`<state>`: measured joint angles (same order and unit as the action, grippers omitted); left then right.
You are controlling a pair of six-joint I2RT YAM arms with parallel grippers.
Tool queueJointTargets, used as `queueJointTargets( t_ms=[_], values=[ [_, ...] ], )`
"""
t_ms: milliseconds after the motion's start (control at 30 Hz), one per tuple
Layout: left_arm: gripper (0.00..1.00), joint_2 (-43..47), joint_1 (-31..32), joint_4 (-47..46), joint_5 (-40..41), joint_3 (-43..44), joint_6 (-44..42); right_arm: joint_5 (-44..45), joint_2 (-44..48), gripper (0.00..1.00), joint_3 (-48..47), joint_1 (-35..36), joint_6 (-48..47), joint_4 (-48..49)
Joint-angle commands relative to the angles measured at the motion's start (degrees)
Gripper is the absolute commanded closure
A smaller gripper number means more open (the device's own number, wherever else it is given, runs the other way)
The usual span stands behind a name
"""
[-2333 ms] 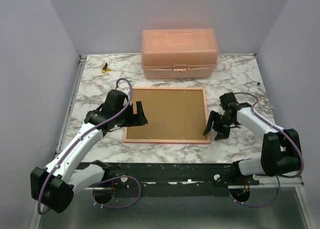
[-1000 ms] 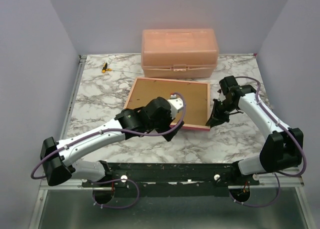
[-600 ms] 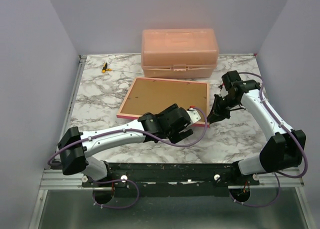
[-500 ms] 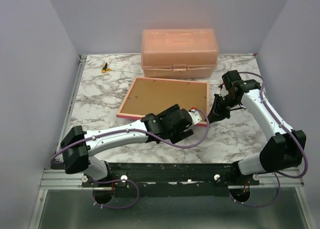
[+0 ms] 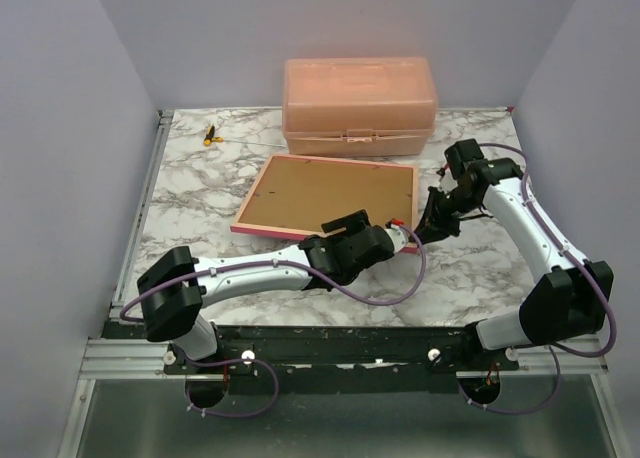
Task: Put the photo into the frame
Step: Turn over the photo frame at the center of the board.
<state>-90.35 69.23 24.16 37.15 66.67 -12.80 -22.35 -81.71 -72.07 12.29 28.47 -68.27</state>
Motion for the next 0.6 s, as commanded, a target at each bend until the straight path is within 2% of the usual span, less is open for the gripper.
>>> queueJointTargets(
  t_ms=[0, 100, 133, 333, 433, 467, 533, 567],
  values=[
    [0.35, -0.7, 0.4, -4.1, 4.4, -0.9, -2.9, -6.7, 2.8, 1.00, -3.3, -0.1, -0.4, 0.4],
    [0.46, -0.4, 0.4, -4.2, 4.6, -0.9, -2.8, -6.8, 3.2, 0.96, -4.1, -0.1, -0.4, 0.6],
    [0.47, 0.1, 0.4, -4.6, 4.5, -1.2, -2.8, -6.9, 3.6, 0.91, -4.6, -0.1, -0.3, 0.9],
    [0.55, 4.3, 0.4, -7.2, 5.0, -3.5, -3.9, -7.3, 4.7, 0.49, -8.9, -0.1, 0.9, 2.9],
    [0.67, 5.9, 0.4, -6.2, 4.7, -3.4, -4.6, -7.7, 5.9, 0.31, -10.5, -0.1, 1.2, 5.2],
    [0.71, 6.4, 0.5, -5.6, 4.7, -3.2, -4.6, -7.7, 6.5, 0.21, -10.9, -0.1, 1.5, 6.4],
    [0.72, 7.6, 0.5, -4.5, 4.8, -2.8, -4.6, -7.9, 7.8, 0.05, -11.6, -0.1, 2.0, 8.6],
    [0.73, 8.3, 0.5, -3.5, 4.7, -2.4, -4.4, -8.1, 8.5, 0.01, -12.1, -0.1, 2.1, 9.5]
  ],
)
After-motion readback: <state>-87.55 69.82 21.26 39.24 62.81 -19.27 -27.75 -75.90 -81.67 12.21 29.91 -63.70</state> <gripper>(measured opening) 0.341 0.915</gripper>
